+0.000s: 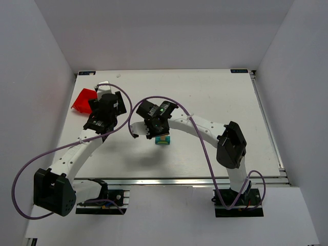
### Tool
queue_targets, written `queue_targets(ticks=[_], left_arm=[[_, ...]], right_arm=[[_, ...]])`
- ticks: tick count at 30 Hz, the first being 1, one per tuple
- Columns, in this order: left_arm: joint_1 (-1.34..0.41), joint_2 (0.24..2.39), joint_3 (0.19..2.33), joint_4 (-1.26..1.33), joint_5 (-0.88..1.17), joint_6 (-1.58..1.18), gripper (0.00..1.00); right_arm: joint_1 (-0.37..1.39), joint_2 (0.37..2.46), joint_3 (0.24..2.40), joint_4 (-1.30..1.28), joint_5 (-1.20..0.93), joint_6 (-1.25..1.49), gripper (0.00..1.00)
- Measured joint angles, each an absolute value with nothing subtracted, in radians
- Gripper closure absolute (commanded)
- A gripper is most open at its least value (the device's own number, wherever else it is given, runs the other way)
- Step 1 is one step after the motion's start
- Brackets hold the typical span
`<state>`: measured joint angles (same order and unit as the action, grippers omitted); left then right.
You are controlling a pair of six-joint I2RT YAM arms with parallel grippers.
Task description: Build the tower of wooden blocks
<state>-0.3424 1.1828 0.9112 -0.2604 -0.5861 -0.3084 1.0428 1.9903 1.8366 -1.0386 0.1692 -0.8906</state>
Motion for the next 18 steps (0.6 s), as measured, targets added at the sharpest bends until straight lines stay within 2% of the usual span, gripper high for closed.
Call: queue_targets(ticks=[18], left_arm=[[-0.342,1.183,0.911,-0.258,-0.584,-0.304,0.02]], right_arm=[[1.043,1.997,1.837,-1.038,0.170,-0.889,0.57]])
